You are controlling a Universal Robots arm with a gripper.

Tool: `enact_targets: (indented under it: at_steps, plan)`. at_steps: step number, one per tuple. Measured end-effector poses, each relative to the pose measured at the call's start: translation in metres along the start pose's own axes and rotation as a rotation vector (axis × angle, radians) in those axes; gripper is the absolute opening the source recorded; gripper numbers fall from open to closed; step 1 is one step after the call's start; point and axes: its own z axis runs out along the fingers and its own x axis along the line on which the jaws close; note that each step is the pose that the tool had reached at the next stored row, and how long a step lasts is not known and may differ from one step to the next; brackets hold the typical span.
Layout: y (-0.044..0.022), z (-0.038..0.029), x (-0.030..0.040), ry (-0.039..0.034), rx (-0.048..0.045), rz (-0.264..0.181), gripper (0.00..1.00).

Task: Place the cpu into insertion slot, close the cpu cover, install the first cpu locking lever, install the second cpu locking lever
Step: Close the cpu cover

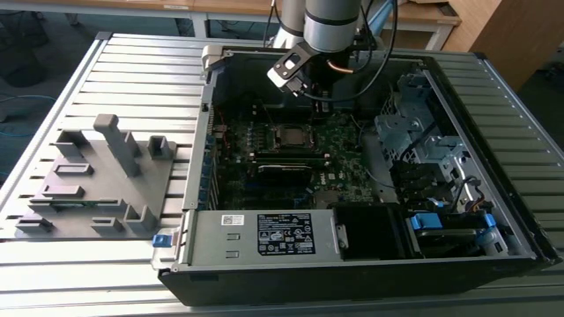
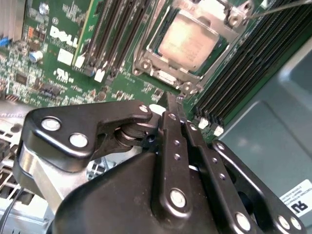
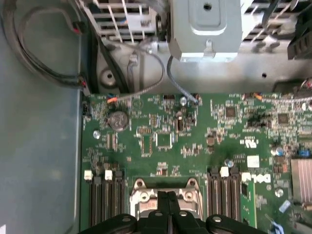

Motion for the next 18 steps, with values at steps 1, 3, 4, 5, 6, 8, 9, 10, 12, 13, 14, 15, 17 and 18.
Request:
enact_targets:
  at_steps: [1,3,4,5,6,8,9,10,12,13,14,15,17,18]
  plan:
    - [0.0000,-0.0001,0.0000,-0.0004,0.0029,0.000,0.10]
    - [0.0000,-0.0001,0.0000,-0.0004,0.0046,0.000,0.10]
    - [0.0000,0.0000,0.0000,-0.0003,0.0053,0.000,0.10]
    - [0.0000,0.0000,0.0000,-0.0003,0.0062,0.000,0.10]
    - [0.0000,0.0000,0.0000,-0.0004,0.0068,0.000,0.10]
    - [0.0001,0.0003,0.0000,-0.0002,0.0143,0.000,0.10]
    - [0.0000,0.0002,0.0000,-0.0004,0.0146,0.000,0.10]
    - [0.0000,0.0002,0.0000,-0.0004,0.0148,0.000,0.10]
    - [0.0000,0.0002,0.0000,-0.0005,0.0150,0.000,0.10]
    - [0.0000,0.0003,0.0000,-0.0008,0.0177,0.000,0.10]
    - [0.0000,0.0006,0.0000,-0.0020,0.0285,0.000,0.10]
    - [0.0000,0.0008,0.0000,-0.0034,0.0408,0.000,0.10]
    - [-0.0001,0.0008,0.0000,-0.0046,0.0496,0.000,0.10]
    - [-0.0001,0.0008,0.0000,-0.0046,0.0498,0.000,0.10]
